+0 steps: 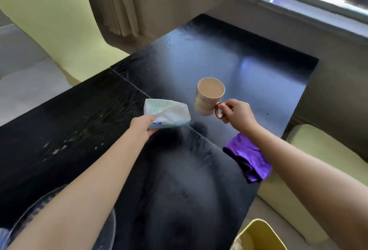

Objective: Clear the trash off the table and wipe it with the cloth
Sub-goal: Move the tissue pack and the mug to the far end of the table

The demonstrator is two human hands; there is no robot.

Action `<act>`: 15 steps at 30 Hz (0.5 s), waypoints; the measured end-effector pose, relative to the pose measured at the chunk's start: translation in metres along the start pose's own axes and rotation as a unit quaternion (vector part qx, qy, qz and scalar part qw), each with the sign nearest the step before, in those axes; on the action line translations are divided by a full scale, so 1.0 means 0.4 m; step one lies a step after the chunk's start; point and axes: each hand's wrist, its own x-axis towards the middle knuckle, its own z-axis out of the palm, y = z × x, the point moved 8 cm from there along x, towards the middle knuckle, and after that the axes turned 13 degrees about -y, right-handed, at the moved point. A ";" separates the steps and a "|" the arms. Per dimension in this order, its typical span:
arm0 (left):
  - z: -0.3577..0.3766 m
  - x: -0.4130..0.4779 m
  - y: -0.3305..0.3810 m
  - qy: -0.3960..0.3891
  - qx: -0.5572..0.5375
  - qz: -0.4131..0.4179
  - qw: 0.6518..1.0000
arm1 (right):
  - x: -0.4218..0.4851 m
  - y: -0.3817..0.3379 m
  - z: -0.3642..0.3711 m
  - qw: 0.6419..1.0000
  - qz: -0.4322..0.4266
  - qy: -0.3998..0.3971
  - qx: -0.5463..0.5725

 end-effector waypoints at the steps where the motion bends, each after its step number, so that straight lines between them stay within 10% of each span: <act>1: 0.008 0.038 0.001 0.010 -0.002 0.004 1.000 | 0.030 0.015 0.001 1.000 0.005 0.007 0.002; 15: 0.105 0.311 0.047 0.139 0.324 0.041 0.935 | 0.211 0.137 0.055 0.995 0.031 0.068 0.061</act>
